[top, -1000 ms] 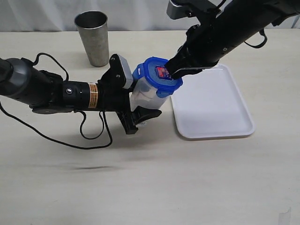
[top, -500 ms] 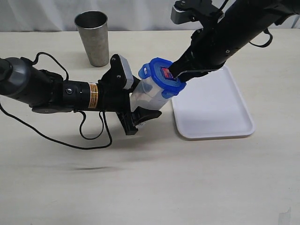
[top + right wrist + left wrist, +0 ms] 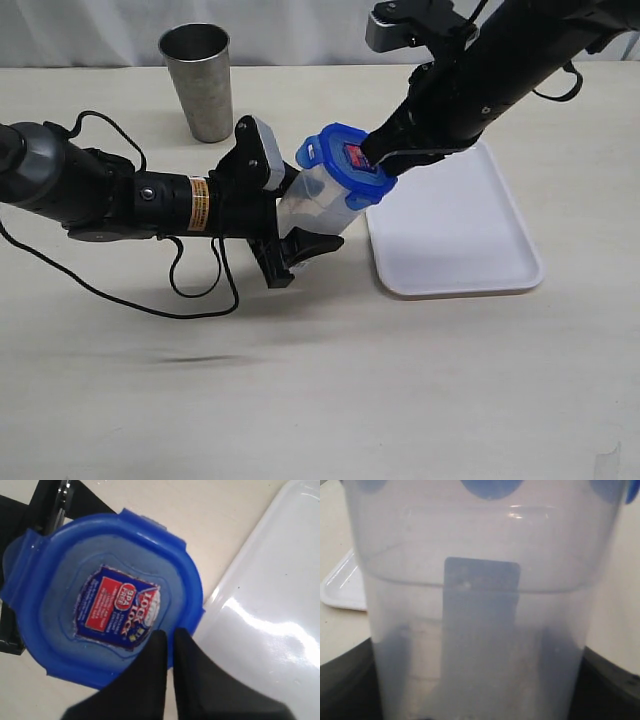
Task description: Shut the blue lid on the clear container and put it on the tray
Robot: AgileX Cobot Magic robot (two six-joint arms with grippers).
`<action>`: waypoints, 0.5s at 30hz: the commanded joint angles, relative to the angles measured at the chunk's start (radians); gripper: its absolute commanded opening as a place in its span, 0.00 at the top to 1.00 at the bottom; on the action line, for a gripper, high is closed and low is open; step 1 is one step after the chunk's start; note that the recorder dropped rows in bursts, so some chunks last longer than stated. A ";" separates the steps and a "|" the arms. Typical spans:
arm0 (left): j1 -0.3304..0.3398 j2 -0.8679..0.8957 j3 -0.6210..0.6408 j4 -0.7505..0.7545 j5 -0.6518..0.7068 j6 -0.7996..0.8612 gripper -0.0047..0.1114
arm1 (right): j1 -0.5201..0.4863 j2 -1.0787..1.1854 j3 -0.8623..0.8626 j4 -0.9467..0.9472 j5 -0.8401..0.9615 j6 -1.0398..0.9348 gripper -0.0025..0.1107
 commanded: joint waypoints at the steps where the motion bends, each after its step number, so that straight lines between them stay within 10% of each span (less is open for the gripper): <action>1: -0.007 -0.016 0.001 -0.013 -0.017 -0.009 0.96 | -0.003 0.026 0.005 -0.041 0.016 0.031 0.94; 15: -0.007 -0.016 0.001 -0.013 0.069 -0.003 0.96 | -0.003 0.000 -0.010 -0.050 0.026 0.043 0.90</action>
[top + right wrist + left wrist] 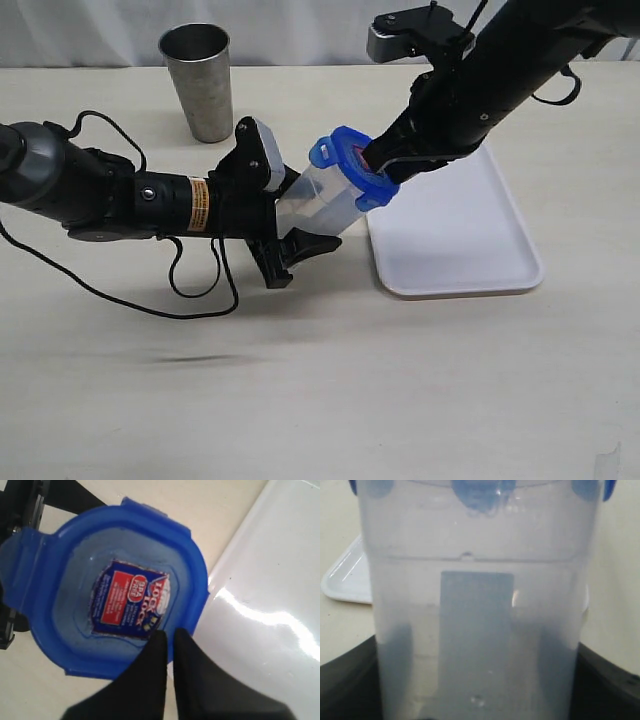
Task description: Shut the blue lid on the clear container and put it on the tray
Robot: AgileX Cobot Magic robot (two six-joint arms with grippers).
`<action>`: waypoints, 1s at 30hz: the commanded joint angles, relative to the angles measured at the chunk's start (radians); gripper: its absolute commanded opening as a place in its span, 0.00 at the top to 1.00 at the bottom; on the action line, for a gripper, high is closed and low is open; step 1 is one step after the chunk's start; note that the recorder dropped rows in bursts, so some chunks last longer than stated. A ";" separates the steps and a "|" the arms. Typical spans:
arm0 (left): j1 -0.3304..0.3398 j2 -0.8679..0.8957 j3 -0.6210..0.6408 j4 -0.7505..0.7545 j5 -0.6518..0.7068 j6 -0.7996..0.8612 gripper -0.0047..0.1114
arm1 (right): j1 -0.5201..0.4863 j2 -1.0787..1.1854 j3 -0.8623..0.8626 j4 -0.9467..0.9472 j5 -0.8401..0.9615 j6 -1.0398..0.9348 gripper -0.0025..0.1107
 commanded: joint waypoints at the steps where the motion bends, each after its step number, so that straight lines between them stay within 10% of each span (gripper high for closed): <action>1: -0.007 -0.014 0.001 -0.014 0.061 -0.003 0.96 | -0.003 -0.016 -0.019 -0.010 0.028 0.019 0.87; 16: -0.007 -0.014 0.001 0.006 0.078 -0.001 0.96 | -0.002 -0.090 -0.157 0.206 0.140 0.034 0.62; 30: -0.007 -0.014 0.001 0.048 -0.003 0.020 0.96 | -0.002 0.070 -0.157 0.166 0.132 0.071 0.62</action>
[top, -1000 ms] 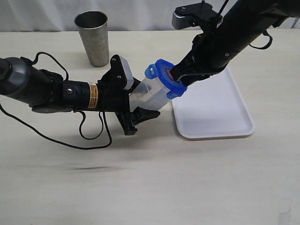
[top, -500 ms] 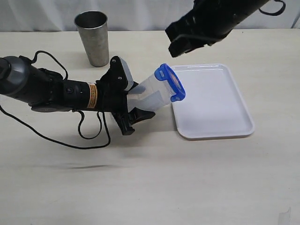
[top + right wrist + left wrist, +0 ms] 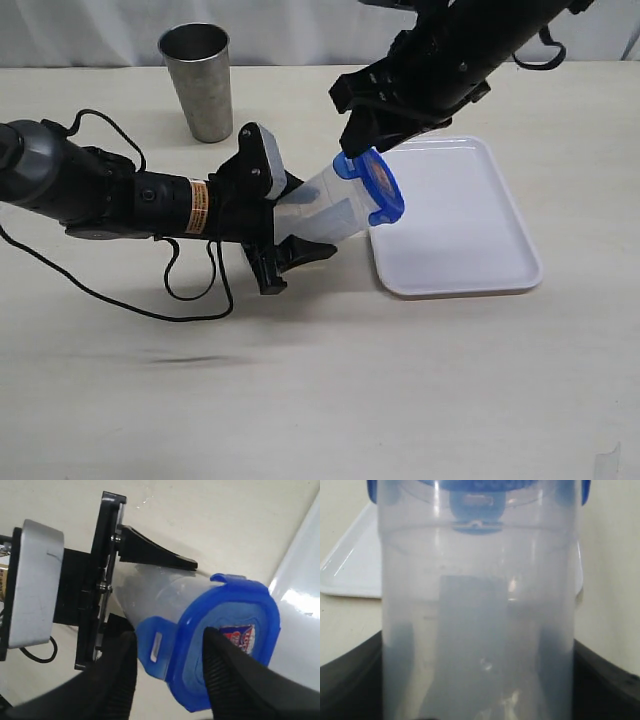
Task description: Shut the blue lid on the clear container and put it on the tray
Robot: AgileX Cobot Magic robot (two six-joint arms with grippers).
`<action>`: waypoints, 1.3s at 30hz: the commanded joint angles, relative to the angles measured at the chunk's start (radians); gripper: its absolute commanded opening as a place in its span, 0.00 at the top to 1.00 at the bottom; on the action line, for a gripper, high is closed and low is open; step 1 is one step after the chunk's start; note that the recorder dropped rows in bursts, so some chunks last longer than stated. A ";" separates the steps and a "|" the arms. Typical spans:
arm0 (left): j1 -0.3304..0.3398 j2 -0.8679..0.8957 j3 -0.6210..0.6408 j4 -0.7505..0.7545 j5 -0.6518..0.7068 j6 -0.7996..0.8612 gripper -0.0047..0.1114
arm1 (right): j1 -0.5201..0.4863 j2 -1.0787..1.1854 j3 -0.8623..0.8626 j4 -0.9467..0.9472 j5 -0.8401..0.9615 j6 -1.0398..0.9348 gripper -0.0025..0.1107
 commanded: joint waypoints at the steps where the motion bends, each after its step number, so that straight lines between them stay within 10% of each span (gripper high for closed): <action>1: -0.007 -0.009 0.001 -0.004 -0.036 0.007 0.96 | -0.002 0.041 -0.005 0.012 -0.002 -0.023 0.62; 39: -0.007 -0.009 0.001 -0.031 -0.103 0.009 0.96 | 0.230 0.067 -0.021 -0.439 -0.050 0.198 0.71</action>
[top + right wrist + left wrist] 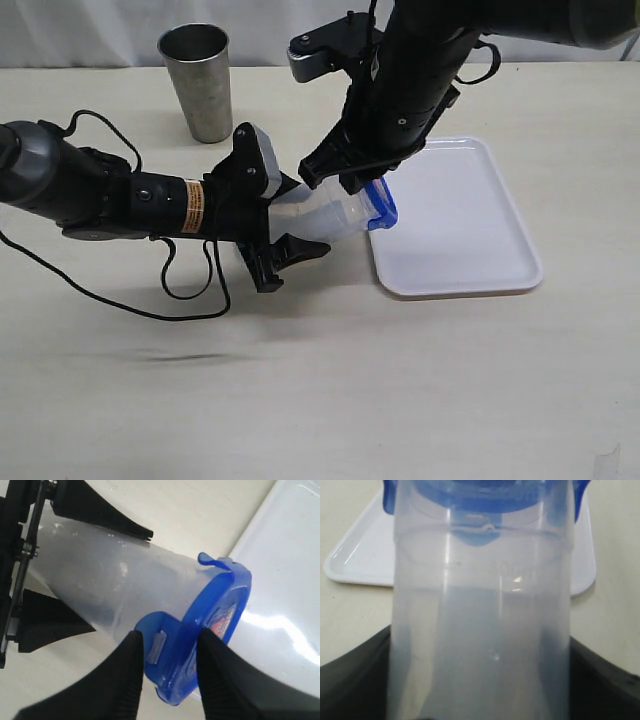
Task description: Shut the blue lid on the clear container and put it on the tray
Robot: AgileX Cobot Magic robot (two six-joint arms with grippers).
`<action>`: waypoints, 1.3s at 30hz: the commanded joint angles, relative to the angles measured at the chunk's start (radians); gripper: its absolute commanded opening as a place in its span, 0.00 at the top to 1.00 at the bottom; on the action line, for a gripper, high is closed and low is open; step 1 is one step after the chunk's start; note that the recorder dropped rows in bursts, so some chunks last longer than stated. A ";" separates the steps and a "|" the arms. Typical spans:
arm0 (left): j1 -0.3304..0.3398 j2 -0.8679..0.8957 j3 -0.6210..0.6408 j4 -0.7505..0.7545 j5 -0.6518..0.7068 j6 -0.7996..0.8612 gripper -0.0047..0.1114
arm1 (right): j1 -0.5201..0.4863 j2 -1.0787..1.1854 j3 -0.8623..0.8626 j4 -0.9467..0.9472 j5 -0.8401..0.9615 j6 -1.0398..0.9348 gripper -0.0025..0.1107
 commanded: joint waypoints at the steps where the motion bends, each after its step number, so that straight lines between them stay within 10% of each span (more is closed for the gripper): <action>1: -0.010 -0.010 -0.006 -0.018 -0.113 0.003 0.96 | 0.015 -0.034 0.005 0.029 -0.038 -0.048 0.71; 15: -0.010 -0.010 -0.006 -0.025 -0.121 0.005 0.96 | 0.013 -0.312 0.033 0.074 -0.136 -0.138 0.71; 26: -0.010 -0.010 -0.006 -0.025 -0.248 -0.001 0.96 | -0.152 -0.457 0.350 0.006 -0.394 -0.052 0.94; 39: -0.010 -0.010 -0.006 -0.025 -0.378 -0.005 0.96 | -0.278 -0.349 0.371 0.583 -0.270 -0.467 0.94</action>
